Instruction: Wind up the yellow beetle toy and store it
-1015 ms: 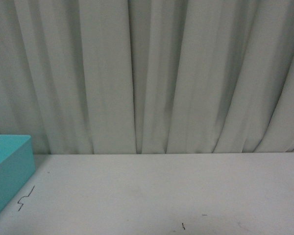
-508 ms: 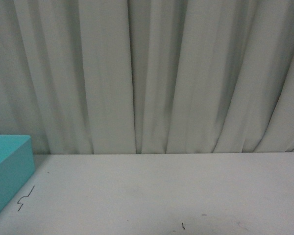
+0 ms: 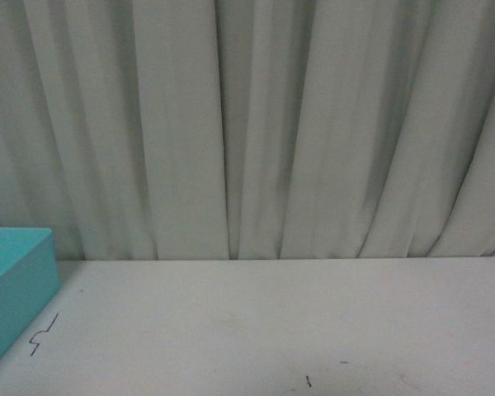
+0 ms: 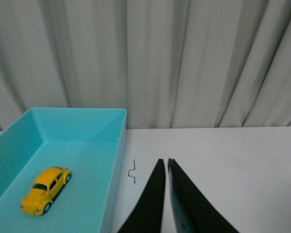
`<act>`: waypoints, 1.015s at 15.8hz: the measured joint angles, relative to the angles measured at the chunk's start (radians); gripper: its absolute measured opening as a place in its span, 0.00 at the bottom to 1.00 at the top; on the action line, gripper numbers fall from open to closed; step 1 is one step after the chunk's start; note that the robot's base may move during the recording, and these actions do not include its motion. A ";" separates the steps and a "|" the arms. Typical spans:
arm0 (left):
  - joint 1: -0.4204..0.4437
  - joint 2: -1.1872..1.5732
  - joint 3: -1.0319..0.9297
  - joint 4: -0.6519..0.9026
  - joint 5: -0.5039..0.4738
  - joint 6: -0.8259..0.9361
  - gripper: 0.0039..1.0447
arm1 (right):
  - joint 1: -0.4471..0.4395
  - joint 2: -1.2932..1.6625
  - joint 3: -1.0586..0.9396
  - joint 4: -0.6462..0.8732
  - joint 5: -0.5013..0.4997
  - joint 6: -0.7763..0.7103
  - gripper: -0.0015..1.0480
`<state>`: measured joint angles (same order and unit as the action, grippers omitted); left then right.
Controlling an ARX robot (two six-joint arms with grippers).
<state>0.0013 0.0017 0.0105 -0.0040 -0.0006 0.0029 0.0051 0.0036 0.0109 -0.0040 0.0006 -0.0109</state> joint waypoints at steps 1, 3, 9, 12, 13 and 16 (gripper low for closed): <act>0.000 0.000 0.000 0.000 0.000 0.000 0.23 | 0.000 0.000 0.000 0.000 0.000 0.000 0.94; 0.000 0.000 0.000 0.000 0.000 0.000 0.56 | 0.000 0.000 0.000 0.000 0.000 0.000 0.94; 0.000 0.000 0.000 0.000 0.000 0.000 0.94 | 0.000 0.000 0.000 0.000 0.000 0.000 0.94; 0.000 0.000 0.000 0.000 0.000 0.000 0.94 | 0.000 0.000 0.000 0.000 0.000 0.000 0.94; 0.000 0.000 0.000 0.000 0.000 0.000 0.94 | 0.000 0.000 0.000 0.000 0.000 0.000 0.94; 0.000 0.000 0.000 0.000 0.000 0.000 0.94 | 0.000 0.000 0.000 0.000 0.000 0.000 0.94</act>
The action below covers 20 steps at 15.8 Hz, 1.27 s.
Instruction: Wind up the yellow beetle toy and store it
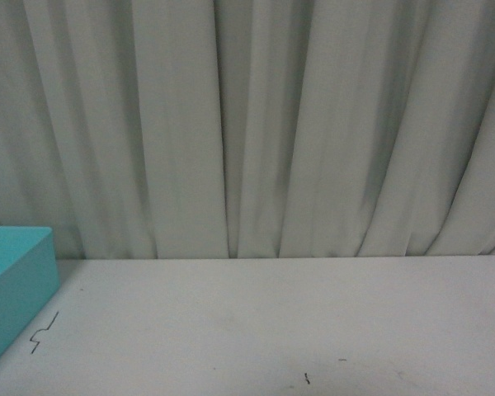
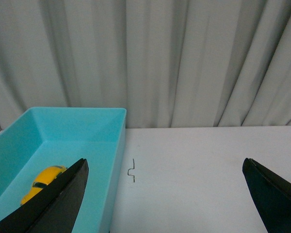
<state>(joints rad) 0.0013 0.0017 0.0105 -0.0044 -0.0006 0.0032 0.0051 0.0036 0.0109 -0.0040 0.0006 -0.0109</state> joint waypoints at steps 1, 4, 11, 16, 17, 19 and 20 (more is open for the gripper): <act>0.000 0.000 0.000 0.000 0.000 0.000 0.94 | 0.000 0.000 0.000 -0.001 0.000 0.000 0.94; 0.000 0.000 0.000 0.000 0.000 0.000 0.94 | 0.000 0.000 0.000 0.000 0.000 0.000 0.94; 0.000 0.000 0.000 0.002 0.000 0.000 0.94 | 0.000 0.000 0.000 0.002 0.000 0.000 0.94; 0.000 0.000 0.000 0.002 0.000 0.000 0.94 | 0.000 0.000 0.000 0.000 0.000 0.000 0.94; 0.000 0.000 0.000 0.002 0.000 0.000 0.94 | 0.000 0.000 0.000 0.000 0.000 0.000 0.94; 0.000 0.000 0.000 0.002 0.000 0.000 0.94 | 0.000 0.000 0.000 0.000 0.000 0.000 0.94; 0.000 0.000 0.000 0.002 0.000 0.000 0.94 | 0.000 0.000 0.000 0.000 0.000 0.000 0.94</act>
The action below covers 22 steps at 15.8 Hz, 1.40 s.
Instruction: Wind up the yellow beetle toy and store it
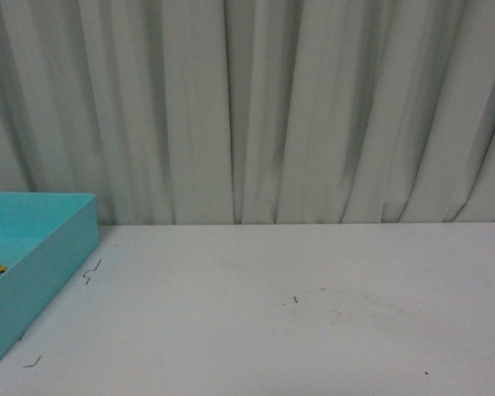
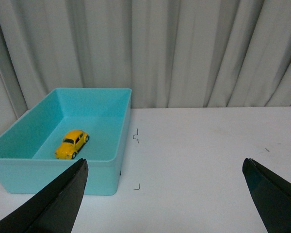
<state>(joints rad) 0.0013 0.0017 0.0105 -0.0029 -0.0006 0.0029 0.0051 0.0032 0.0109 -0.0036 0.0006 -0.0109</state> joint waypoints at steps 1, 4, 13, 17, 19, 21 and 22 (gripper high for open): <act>0.000 0.000 0.000 0.000 0.000 0.000 0.94 | 0.000 0.000 0.000 0.000 0.000 0.000 0.94; 0.000 0.000 0.000 0.000 0.000 0.000 0.94 | 0.000 0.000 0.000 0.000 0.000 0.000 0.94; 0.000 0.000 0.000 0.000 0.000 0.000 0.94 | 0.000 0.000 0.000 0.000 0.000 0.000 0.94; 0.000 0.000 0.000 0.001 0.000 0.000 0.94 | 0.000 0.000 0.000 0.001 -0.001 0.000 0.94; 0.000 0.000 0.000 0.000 0.000 0.000 0.94 | 0.000 0.000 0.000 0.001 0.000 0.000 0.94; 0.000 0.000 0.000 -0.001 0.000 0.000 0.94 | 0.000 0.000 0.000 0.000 0.000 0.000 0.94; 0.000 0.000 0.000 0.000 0.001 0.000 0.94 | 0.000 0.000 0.000 0.000 0.000 0.000 0.94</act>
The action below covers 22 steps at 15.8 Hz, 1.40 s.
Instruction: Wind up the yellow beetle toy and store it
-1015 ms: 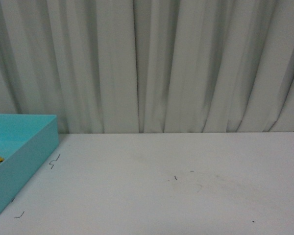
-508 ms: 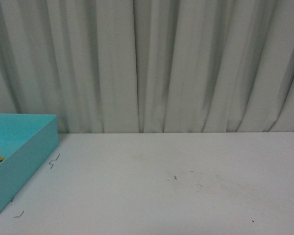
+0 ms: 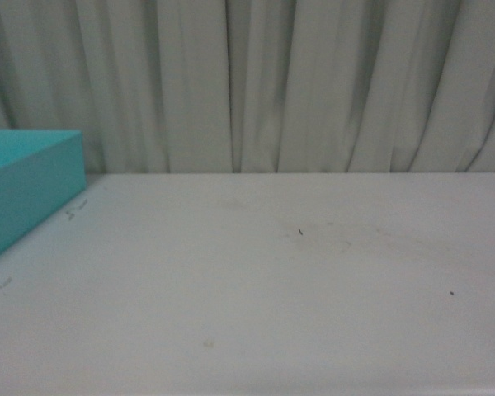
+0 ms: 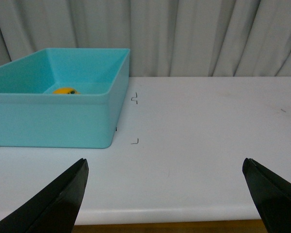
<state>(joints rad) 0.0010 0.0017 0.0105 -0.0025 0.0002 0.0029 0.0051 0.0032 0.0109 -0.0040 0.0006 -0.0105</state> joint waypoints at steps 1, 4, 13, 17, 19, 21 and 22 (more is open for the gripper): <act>0.000 0.000 0.000 0.000 0.000 0.000 0.94 | 0.000 0.000 0.000 0.000 0.000 0.000 0.94; 0.000 0.000 0.000 -0.001 -0.001 -0.001 0.94 | 0.000 0.000 0.000 0.002 0.000 0.000 0.94; 0.000 0.000 0.000 -0.001 -0.001 -0.002 0.94 | 0.000 0.000 0.000 0.000 0.000 0.000 0.94; 0.000 0.000 0.000 -0.005 0.000 -0.002 0.94 | 0.000 0.000 0.000 -0.003 0.002 0.000 0.94; 0.000 0.000 0.000 -0.005 -0.001 -0.002 0.94 | 0.000 0.000 0.000 -0.002 0.000 0.000 0.94; 0.000 0.000 0.000 -0.005 0.000 -0.002 0.94 | 0.000 0.000 0.000 -0.002 0.000 0.000 0.94; 0.000 0.000 0.000 -0.004 -0.001 -0.002 0.94 | 0.000 0.000 0.000 -0.002 0.000 0.000 0.94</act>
<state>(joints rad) 0.0006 0.0017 0.0105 -0.0067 -0.0006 0.0006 0.0051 0.0032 0.0109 -0.0055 0.0006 -0.0105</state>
